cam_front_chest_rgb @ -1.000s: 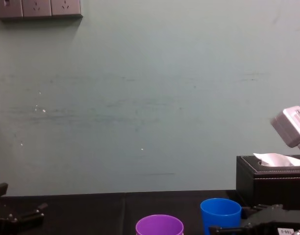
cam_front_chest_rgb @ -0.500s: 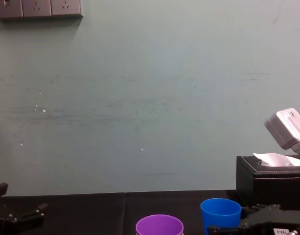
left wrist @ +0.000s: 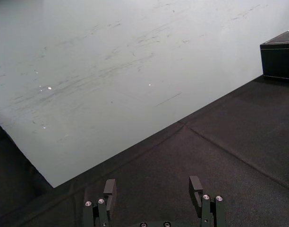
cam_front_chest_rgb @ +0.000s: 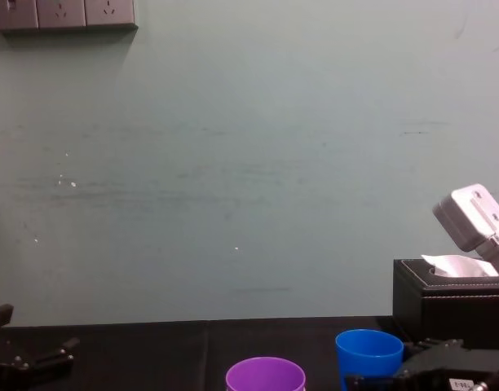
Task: Stack the three plastic cups sequentially using one hand.
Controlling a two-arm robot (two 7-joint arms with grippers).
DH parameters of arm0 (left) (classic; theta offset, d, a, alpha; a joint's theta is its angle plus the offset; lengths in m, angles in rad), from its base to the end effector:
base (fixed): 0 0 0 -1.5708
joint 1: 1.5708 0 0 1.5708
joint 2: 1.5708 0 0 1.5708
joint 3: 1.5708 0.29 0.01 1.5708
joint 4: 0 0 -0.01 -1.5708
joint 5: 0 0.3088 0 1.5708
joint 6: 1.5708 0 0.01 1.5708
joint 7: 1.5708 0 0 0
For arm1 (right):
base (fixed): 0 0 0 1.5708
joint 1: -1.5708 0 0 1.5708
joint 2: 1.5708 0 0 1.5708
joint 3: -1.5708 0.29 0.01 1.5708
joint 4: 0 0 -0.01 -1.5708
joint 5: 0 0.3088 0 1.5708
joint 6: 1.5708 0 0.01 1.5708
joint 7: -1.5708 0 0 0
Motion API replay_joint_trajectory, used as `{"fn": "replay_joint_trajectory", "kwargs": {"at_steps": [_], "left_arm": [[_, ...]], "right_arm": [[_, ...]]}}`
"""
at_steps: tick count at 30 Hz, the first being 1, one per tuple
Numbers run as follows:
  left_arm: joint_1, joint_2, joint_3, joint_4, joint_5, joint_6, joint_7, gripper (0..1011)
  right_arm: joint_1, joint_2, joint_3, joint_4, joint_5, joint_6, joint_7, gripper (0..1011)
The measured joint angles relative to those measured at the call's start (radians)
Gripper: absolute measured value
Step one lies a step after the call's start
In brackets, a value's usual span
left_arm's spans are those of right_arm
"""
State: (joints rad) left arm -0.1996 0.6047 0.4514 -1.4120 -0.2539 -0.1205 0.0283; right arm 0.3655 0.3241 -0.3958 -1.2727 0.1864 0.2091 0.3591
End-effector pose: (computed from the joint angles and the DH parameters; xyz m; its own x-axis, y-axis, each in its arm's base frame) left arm 0.3581 0.0827 -0.3022 0.2922 0.8803 0.3738 -0.9553 0.2873 0.0702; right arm 0.4154 -0.0118 -0.2830 0.5772 -0.8059 0.1320 0.7940 0.5160 -0.3215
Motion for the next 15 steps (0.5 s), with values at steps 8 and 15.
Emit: {"fn": "replay_joint_trajectory", "kwargs": {"at_steps": [8,15], "left_arm": [[0.000,0.000,0.000,0.000,0.000,0.000,0.000,1010],[0.000,0.000,0.000,0.000,0.000,0.000,0.000,1010]], "right_arm": [[0.002,-0.009,0.008,0.012,-0.003,-0.005,0.008,1000],[0.002,-0.009,0.007,0.011,-0.003,-0.005,0.009,1000]]}}
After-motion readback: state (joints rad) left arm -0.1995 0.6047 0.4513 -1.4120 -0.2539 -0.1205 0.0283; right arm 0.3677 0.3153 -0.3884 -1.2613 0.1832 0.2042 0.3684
